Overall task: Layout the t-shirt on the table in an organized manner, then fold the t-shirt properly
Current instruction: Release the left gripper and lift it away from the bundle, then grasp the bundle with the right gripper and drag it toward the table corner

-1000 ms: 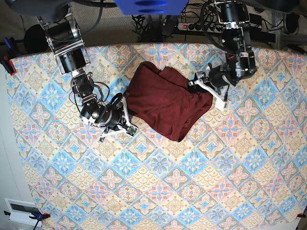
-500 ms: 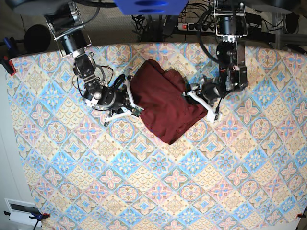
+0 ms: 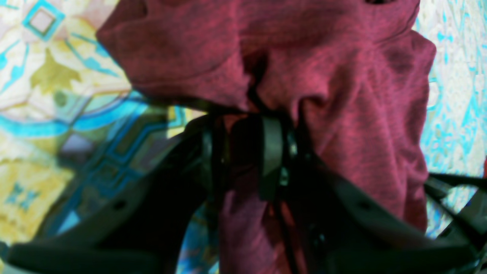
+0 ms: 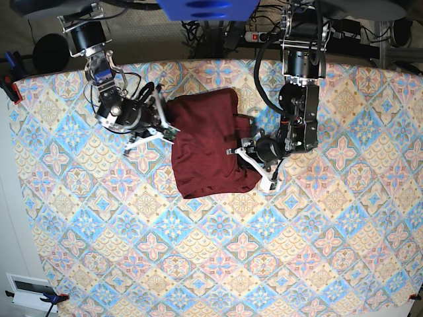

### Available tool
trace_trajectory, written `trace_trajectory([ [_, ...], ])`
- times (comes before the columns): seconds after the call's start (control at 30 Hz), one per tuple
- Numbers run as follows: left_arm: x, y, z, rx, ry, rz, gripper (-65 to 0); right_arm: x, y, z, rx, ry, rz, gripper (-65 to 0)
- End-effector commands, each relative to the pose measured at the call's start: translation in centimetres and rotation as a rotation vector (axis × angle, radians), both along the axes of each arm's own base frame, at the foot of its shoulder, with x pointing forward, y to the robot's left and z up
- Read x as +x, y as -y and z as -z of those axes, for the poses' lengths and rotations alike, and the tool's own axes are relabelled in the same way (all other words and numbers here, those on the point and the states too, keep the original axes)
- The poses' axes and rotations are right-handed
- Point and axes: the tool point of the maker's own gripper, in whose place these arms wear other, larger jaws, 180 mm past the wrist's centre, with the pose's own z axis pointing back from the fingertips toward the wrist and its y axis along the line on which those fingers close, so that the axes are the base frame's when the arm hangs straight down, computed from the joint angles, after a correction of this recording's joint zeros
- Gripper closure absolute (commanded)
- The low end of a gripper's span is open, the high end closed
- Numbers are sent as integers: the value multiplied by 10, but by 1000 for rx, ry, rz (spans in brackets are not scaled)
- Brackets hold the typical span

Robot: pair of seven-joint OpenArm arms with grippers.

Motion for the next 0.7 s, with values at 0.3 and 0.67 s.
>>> trace_trajectory([
  [0.3, 33, -115, -31, -38, 97, -347, -142, 15, -53, -76, 172, 214, -54, 0],
  [0.67, -15, -178, -72, -144, 134, -464, -142, 16, -153, -91, 473, 154, 11, 0],
])
